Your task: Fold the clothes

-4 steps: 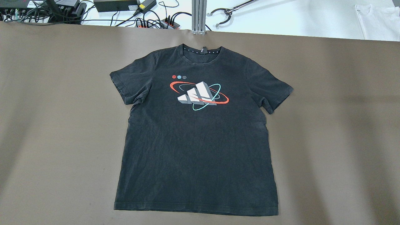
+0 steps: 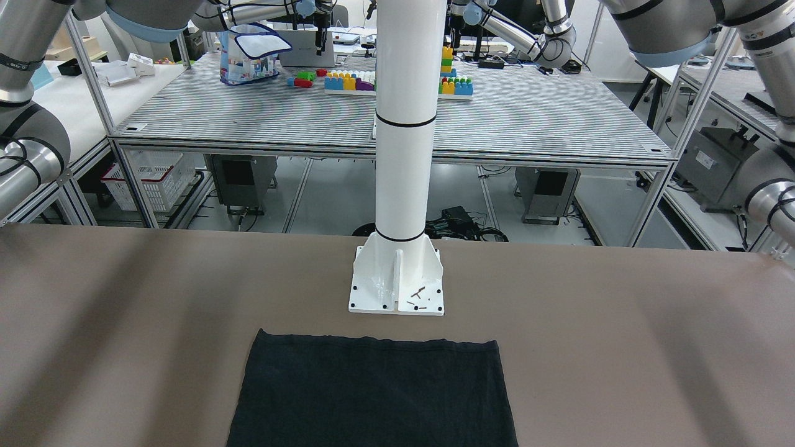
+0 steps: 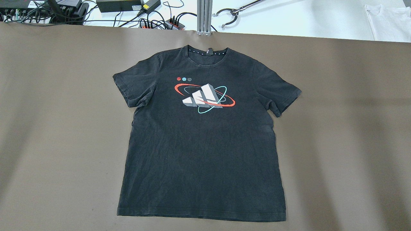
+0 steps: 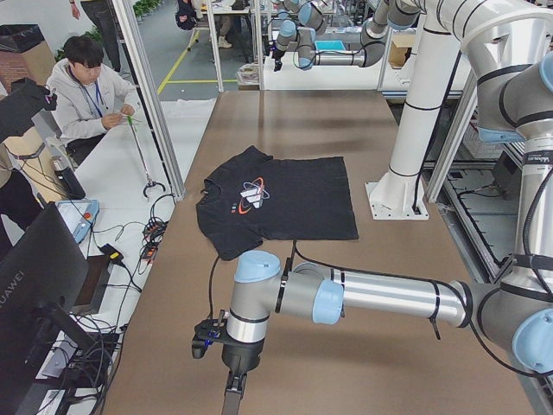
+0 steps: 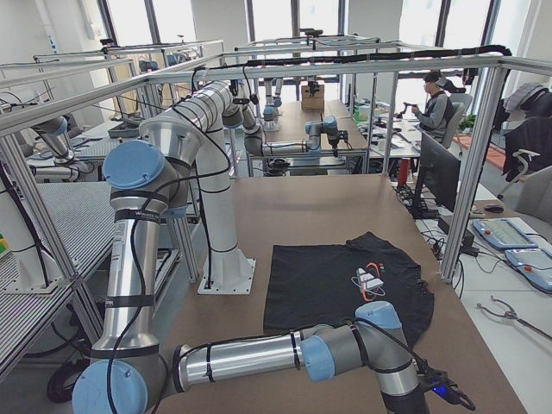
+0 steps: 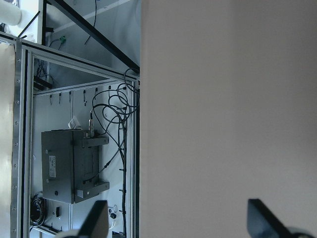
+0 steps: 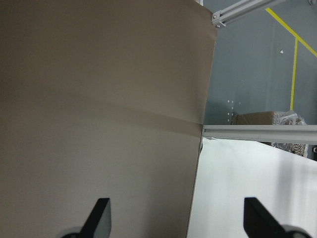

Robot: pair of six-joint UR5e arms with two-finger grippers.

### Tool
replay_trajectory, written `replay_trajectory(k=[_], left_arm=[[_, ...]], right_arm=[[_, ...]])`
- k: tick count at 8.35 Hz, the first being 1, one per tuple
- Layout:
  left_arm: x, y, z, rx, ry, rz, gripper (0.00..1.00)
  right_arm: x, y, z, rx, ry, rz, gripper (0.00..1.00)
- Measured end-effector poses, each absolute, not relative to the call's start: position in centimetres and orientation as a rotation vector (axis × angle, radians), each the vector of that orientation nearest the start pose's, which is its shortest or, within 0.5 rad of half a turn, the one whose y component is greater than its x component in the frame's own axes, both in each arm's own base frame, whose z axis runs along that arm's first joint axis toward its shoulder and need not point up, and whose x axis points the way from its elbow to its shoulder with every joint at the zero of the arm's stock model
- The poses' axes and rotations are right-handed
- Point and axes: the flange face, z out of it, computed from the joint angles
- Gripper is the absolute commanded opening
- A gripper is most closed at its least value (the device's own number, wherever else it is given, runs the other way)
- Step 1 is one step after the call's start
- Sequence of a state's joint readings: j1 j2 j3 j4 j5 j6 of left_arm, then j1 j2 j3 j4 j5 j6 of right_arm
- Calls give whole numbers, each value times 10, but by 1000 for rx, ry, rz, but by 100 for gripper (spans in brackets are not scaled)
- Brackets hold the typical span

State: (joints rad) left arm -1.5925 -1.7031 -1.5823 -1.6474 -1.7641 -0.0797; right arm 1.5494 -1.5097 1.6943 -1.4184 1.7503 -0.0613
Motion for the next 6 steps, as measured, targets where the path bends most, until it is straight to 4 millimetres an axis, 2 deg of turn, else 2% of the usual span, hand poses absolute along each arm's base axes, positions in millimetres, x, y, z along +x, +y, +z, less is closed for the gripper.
replay_trajectory(k=[6], left_arm=[[-126, -571, 584, 244, 198, -75, 100]], right_arm=[[105, -537, 578, 338, -172, -111, 94]])
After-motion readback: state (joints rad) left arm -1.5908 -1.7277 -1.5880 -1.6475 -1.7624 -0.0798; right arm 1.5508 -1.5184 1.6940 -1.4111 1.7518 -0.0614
